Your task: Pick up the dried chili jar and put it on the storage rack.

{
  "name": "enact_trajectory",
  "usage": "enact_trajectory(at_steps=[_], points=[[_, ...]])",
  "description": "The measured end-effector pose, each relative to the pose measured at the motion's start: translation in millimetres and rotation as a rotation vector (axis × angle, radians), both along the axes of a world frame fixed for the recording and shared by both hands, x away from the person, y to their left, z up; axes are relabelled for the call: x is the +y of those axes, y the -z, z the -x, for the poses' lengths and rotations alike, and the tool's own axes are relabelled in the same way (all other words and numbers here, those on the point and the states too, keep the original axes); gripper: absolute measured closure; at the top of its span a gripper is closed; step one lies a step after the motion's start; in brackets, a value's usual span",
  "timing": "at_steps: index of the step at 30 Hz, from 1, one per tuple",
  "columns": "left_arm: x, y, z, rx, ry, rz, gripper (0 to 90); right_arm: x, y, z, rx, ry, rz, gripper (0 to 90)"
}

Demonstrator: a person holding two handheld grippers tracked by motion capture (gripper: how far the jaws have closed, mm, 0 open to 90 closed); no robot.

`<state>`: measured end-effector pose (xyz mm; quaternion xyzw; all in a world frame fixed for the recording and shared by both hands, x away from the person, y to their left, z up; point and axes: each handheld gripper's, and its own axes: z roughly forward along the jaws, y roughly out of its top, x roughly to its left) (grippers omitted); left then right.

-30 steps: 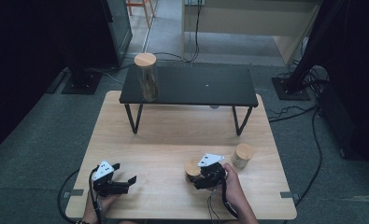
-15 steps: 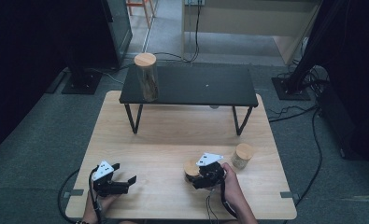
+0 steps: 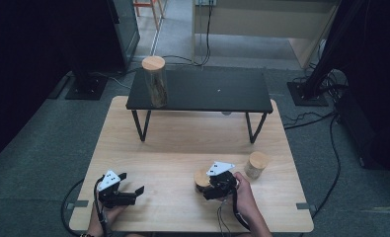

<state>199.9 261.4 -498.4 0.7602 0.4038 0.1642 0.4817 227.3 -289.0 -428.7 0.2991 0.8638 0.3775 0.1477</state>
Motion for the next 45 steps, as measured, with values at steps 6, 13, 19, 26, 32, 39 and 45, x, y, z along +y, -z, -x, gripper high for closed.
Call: enact_trajectory(at_steps=[6, 13, 19, 26, 32, 39, 45], points=[[-0.2, -0.6, -0.6, 0.003, 0.003, -0.004, 3.6, 2.2, -4.2, 1.7, -0.004, -0.003, 0.024, 25.9], [-0.1, -0.6, -0.7, 0.004, 0.003, -0.004, 3.6, -1.6, -9.5, 3.2, -0.001, 0.014, 0.025, 25.9], [-0.2, -0.5, -0.4, 0.002, 0.002, -0.004, 3.6, -3.1, -18.6, 3.9, 0.003, 0.019, 0.026, 25.9], [-0.4, -0.6, -0.3, 0.003, 0.001, -0.004, 3.6, -9.5, -29.8, 5.1, 0.002, 0.033, 0.004, 25.9], [0.0, -0.3, -0.3, 0.001, 0.003, -0.003, 3.6, -16.1, -41.6, 4.0, 0.012, 0.040, -0.004, 25.9], [-0.3, -0.2, 0.1, -0.001, 0.002, -0.003, 3.6, -18.8, -62.4, 1.0, 0.016, 0.031, 0.007, 25.9], [-0.4, 0.3, 0.4, -0.002, 0.000, 0.001, 3.6, -18.7, -82.8, -5.1, 0.028, 0.022, 0.025, 25.9]])
